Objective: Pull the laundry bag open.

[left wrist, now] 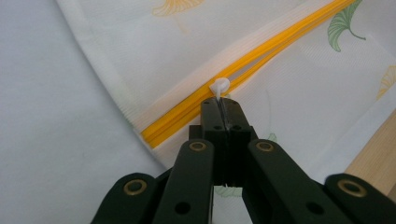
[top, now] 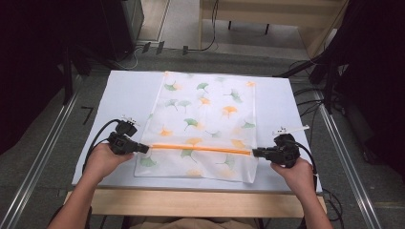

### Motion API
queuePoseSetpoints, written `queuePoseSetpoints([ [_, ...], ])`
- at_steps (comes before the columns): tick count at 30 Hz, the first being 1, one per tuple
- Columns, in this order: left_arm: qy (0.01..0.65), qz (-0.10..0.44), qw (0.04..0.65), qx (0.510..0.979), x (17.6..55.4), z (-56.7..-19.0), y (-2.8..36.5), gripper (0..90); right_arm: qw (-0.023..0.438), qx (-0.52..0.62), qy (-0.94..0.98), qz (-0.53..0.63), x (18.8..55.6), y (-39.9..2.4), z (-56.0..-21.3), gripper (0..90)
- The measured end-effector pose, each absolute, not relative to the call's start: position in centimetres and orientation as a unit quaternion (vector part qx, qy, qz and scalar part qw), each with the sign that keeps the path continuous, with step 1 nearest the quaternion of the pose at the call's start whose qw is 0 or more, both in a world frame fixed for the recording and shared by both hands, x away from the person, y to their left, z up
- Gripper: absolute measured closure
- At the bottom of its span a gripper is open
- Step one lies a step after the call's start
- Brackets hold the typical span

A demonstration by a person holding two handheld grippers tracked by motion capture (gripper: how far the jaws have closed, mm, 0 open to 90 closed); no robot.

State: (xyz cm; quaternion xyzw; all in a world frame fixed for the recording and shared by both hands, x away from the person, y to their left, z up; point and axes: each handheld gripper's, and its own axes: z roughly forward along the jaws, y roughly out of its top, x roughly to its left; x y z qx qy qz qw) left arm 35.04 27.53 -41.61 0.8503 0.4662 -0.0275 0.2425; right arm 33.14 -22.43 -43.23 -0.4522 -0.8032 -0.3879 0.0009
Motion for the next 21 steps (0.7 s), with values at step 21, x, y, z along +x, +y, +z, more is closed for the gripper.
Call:
queuePoseSetpoints([
  [21,0.503,-0.02,0.228,0.833,34.8,-42.2,30.8,90.0,0.004,-0.458,-0.803,-0.382,33.3,-22.6,-43.4,86.3],
])
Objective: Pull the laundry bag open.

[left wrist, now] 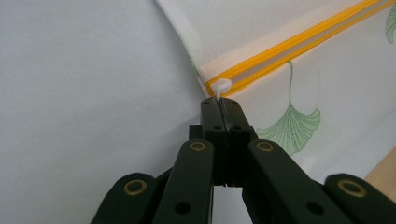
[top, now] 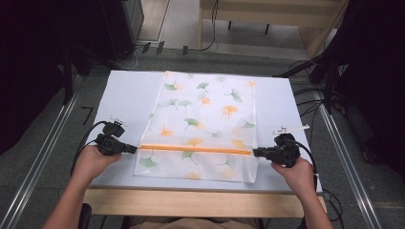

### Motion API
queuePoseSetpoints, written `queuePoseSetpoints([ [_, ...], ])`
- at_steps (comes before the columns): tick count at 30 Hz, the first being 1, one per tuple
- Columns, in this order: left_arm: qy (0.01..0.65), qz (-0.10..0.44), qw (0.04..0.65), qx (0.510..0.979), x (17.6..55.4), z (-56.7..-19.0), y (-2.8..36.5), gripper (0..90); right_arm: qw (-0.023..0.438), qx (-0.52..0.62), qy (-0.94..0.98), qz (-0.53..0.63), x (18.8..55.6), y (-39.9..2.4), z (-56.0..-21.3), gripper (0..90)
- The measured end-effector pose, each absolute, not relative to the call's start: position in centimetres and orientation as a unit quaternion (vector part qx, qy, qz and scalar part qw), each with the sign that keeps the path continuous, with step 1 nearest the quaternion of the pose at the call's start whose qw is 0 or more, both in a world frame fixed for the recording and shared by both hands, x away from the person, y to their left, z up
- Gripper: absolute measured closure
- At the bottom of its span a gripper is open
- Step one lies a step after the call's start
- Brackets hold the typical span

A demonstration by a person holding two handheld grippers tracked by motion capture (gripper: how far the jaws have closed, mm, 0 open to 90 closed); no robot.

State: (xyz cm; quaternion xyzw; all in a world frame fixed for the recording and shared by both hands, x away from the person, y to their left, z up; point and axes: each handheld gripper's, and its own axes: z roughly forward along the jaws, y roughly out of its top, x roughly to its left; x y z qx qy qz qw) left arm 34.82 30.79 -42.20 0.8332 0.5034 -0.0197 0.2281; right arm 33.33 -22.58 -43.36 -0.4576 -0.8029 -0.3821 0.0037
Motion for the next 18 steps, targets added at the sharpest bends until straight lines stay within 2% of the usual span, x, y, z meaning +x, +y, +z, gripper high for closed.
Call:
queuePoseSetpoints([
  [18,0.508,-0.044,0.251,0.823,33.86,-42.31,31.28,90.0,0.006,-0.469,-0.801,-0.371,34.2,-22.52,-44.06,86.2],
])
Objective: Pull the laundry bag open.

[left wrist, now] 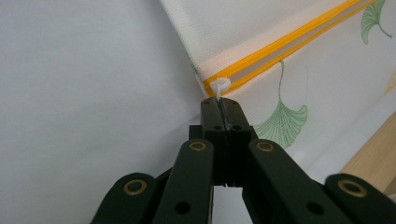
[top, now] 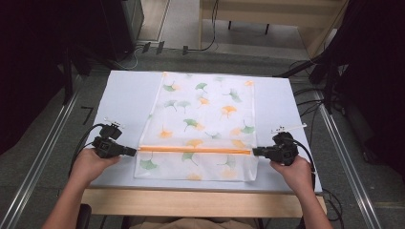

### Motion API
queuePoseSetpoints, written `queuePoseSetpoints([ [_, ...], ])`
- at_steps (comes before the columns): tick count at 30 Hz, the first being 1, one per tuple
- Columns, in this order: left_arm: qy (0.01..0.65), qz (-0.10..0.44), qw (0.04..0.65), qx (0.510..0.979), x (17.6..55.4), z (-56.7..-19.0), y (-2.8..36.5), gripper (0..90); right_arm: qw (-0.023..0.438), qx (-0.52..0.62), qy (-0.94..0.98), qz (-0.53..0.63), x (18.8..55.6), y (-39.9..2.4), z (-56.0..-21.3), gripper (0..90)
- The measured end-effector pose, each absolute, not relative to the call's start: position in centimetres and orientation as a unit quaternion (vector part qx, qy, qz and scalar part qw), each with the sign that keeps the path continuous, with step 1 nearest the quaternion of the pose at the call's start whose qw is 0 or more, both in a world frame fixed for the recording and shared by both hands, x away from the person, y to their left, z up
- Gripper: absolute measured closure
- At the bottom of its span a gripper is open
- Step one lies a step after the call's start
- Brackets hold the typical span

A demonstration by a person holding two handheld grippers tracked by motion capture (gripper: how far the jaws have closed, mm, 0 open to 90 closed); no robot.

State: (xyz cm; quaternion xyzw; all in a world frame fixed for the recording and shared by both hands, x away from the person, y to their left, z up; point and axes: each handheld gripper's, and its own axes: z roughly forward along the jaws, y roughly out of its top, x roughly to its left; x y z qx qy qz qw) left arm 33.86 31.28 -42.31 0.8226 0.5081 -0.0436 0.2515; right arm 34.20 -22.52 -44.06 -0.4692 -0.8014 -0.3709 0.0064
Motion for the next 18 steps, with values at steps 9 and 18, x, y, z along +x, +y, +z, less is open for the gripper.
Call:
queuePoseSetpoints([
  [9,0.504,-0.055,0.248,0.826,33.64,-42.7,30.85,90.0,0.019,-0.48,-0.798,-0.363,34.77,-22.96,-44.55,86.0],
  [18,0.5,-0.05,0.263,0.824,33.78,-42.6,30.89,85.3,0.041,-0.478,-0.807,-0.344,34.02,-23.03,-44.88,83.8],
])
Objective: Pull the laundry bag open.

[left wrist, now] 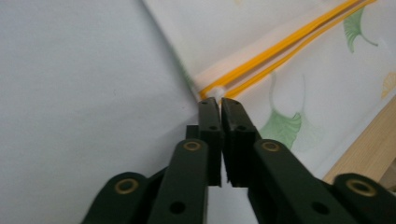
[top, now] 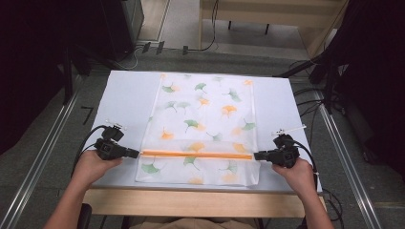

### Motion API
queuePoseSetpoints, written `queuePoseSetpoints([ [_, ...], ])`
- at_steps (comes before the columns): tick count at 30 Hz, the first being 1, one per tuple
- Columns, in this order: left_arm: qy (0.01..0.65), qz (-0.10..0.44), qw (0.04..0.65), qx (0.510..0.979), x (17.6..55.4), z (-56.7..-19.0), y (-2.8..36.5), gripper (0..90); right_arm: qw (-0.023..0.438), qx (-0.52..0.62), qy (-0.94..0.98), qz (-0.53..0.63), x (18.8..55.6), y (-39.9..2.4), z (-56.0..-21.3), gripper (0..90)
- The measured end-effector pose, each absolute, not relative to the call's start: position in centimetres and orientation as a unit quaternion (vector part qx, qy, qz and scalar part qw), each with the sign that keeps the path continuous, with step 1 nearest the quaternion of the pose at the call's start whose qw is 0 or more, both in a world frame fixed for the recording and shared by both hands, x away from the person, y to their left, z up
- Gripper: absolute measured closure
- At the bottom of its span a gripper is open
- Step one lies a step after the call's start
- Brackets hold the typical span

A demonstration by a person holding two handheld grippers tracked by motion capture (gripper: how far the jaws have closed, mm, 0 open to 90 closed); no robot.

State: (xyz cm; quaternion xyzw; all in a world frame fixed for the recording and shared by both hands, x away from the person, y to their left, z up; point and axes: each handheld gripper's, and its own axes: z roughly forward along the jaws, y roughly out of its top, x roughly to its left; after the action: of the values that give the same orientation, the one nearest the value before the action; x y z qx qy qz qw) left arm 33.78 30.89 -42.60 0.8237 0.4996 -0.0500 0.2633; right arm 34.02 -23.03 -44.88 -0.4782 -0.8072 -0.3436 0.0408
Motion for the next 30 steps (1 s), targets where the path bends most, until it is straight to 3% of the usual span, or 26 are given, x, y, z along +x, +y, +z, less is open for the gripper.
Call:
queuePoseSetpoints([
  [9,0.502,-0.04,0.298,0.811,34.1,-42.2,31.1,67.9,0.002,-0.489,-0.802,-0.344,34.3,-23.8,-45.3,64.5],
  [17,0.496,-0.01,0.335,0.801,34.1,-41.7,31.4,55.4,-0.043,-0.486,-0.789,-0.373,34.2,-24.2,-44.6,57.9],
  [24,0.5,0.044,0.365,0.784,34.0,-41.0,32.7,42.5,-0.087,-0.484,-0.778,-0.392,34.1,-25.2,-44.3,49.6],
  [30,0.502,0.085,0.376,0.774,33.8,-40.7,33.9,37.2,-0.142,-0.492,-0.755,-0.409,33.9,-26.7,-43.9,38.5],
])
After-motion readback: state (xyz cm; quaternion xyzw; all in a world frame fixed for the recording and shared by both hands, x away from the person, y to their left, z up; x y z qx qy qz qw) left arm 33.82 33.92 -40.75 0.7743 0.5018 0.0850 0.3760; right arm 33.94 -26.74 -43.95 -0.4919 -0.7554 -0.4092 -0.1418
